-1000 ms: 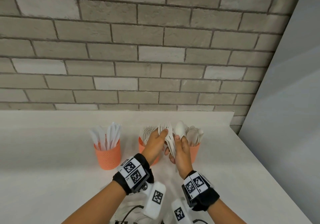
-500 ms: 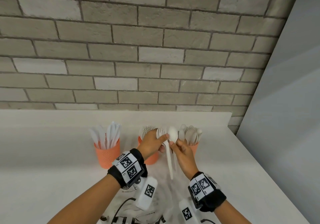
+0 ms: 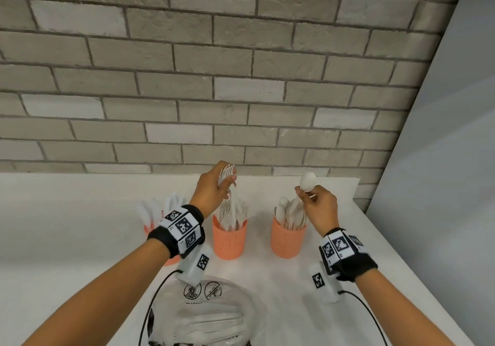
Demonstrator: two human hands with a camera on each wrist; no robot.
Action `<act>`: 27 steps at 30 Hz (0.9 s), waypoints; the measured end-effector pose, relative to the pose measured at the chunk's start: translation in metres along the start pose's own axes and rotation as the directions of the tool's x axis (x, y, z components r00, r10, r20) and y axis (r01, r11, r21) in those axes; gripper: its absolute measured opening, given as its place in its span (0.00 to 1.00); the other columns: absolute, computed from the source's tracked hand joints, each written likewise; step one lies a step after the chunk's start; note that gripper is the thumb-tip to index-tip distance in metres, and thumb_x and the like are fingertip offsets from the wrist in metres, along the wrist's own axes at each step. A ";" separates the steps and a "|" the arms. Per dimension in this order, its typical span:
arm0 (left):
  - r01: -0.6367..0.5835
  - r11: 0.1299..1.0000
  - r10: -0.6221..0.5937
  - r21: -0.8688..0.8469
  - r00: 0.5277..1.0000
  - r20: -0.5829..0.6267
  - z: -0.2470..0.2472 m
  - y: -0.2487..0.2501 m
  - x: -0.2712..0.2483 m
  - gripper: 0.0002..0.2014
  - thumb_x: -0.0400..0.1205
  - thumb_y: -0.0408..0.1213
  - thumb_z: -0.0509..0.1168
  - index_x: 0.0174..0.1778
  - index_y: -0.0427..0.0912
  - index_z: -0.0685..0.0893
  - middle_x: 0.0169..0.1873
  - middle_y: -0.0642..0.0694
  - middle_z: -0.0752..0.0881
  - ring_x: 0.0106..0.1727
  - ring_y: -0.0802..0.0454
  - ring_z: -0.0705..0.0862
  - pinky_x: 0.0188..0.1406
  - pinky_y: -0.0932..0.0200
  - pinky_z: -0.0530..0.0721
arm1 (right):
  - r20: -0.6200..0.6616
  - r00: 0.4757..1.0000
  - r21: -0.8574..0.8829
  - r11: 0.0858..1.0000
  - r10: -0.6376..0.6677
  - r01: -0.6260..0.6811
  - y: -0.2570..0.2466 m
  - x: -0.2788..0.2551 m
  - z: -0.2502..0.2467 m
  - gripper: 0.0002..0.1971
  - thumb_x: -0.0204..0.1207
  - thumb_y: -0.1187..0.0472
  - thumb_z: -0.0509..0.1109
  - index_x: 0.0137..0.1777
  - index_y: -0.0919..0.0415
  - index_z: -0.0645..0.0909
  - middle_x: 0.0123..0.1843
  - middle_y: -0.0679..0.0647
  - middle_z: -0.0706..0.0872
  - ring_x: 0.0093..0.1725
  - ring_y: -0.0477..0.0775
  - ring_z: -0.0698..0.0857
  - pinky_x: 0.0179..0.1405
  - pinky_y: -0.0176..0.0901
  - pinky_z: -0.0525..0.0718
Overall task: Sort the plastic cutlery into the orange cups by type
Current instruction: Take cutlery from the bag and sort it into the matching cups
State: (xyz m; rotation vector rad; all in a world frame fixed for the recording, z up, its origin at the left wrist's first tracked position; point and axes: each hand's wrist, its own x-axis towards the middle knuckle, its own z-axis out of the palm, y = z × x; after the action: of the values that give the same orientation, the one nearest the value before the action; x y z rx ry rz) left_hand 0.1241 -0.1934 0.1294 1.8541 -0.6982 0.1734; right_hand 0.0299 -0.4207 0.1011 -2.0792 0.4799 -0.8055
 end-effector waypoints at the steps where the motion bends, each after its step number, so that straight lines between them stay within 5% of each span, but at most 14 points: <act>1: -0.009 1.000 0.009 0.021 1.000 0.023 0.002 -0.002 0.002 0.02 0.84 0.37 0.61 0.50 0.46 0.76 0.37 0.44 0.85 0.29 0.50 0.82 0.37 0.52 0.86 | 0.020 1.000 -0.050 0.999 0.008 -0.007 0.002 0.002 0.001 0.16 0.77 0.53 0.69 0.44 0.69 0.82 0.38 0.56 0.83 0.38 0.54 0.80 0.30 0.34 0.71; 6: -0.052 0.994 0.037 0.100 0.989 0.141 0.012 -0.018 0.006 0.02 0.84 0.38 0.61 0.50 0.49 0.77 0.35 0.52 0.84 0.36 0.51 0.84 0.42 0.53 0.85 | 0.123 0.992 -0.244 0.970 0.024 0.007 0.014 0.001 0.004 0.16 0.78 0.50 0.67 0.49 0.65 0.85 0.45 0.58 0.89 0.45 0.58 0.86 0.39 0.40 0.74; 12: -0.101 0.981 0.063 0.163 0.974 0.219 0.019 -0.038 0.006 0.02 0.83 0.38 0.62 0.48 0.50 0.78 0.36 0.57 0.84 0.37 0.72 0.83 0.38 0.77 0.76 | 0.257 0.963 -0.517 0.853 0.075 0.072 0.013 -0.005 0.003 0.14 0.79 0.51 0.63 0.36 0.58 0.78 0.41 0.57 0.87 0.43 0.58 0.84 0.38 0.40 0.72; 19: -0.102 0.946 0.012 0.308 0.960 0.281 0.029 -0.051 0.004 0.10 0.83 0.40 0.62 0.54 0.38 0.80 0.44 0.41 0.88 0.46 0.44 0.84 0.44 0.57 0.78 | 0.324 0.942 -0.602 0.787 0.091 0.132 0.013 -0.006 0.010 0.11 0.74 0.55 0.63 0.52 0.58 0.81 0.49 0.54 0.88 0.50 0.57 0.85 0.40 0.40 0.73; 23: -0.076 0.878 -0.063 0.472 0.961 0.271 0.034 -0.056 0.003 0.12 0.84 0.43 0.60 0.58 0.39 0.79 0.46 0.40 0.81 0.49 0.45 0.77 0.46 0.57 0.72 | 0.293 0.953 -0.588 0.800 0.073 0.120 0.015 -0.009 0.014 0.19 0.73 0.54 0.67 0.63 0.56 0.74 0.55 0.53 0.85 0.54 0.58 0.84 0.41 0.40 0.71; 27: -0.142 0.794 -0.027 0.592 0.963 0.267 0.037 -0.056 0.003 0.15 0.84 0.38 0.59 0.66 0.41 0.76 0.60 0.42 0.79 0.63 0.44 0.75 0.59 0.54 0.74 | 0.255 0.965 -0.598 0.774 -0.064 0.210 0.021 -0.013 0.017 0.24 0.73 0.58 0.68 0.69 0.55 0.71 0.63 0.55 0.75 0.63 0.56 0.76 0.44 0.41 0.75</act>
State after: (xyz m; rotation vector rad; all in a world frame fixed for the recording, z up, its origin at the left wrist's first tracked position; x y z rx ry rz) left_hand 0.1487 -0.2148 0.0707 2.5112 -0.9635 0.2104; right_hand 0.0316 -0.4159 0.0714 -2.8161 0.5196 -0.5158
